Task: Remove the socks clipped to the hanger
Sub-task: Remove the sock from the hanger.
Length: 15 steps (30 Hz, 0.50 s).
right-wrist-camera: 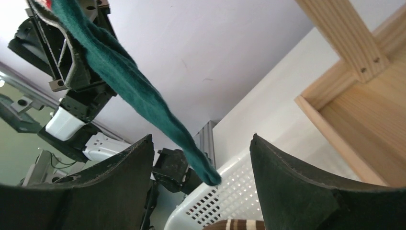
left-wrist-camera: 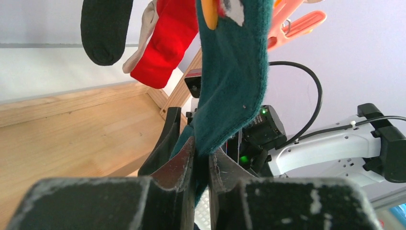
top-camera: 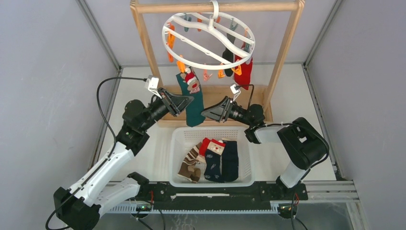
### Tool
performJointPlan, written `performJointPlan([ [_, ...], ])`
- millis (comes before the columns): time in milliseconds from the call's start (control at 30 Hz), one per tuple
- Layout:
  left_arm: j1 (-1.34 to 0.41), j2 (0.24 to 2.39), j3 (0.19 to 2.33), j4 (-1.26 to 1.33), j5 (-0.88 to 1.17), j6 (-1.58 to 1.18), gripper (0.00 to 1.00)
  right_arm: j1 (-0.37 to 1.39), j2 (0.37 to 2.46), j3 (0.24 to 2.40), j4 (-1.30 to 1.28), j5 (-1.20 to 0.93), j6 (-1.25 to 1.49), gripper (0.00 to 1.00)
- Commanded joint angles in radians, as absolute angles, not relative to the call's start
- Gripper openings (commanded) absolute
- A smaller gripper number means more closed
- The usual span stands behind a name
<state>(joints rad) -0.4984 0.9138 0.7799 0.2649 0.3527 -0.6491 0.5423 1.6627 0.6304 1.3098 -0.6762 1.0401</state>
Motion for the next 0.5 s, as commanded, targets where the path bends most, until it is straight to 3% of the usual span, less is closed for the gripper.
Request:
performJointPlan([
  [0,-0.505,0.89,0.8,0.338,0.37,-0.681,0.17,0.585,1.677,0.702,1.404,-0.693,1.065,0.8],
  [200,-0.505,0.893,0.786,0.349,0.368,-0.683,0.17,0.624,1.671,0.722,1.402,-0.693,1.067,0.76],
  [467,-0.505,0.867,0.775,0.271,0.313,-0.633,0.22,0.663,1.676,0.721,1.4,-0.702,1.078,0.31],
])
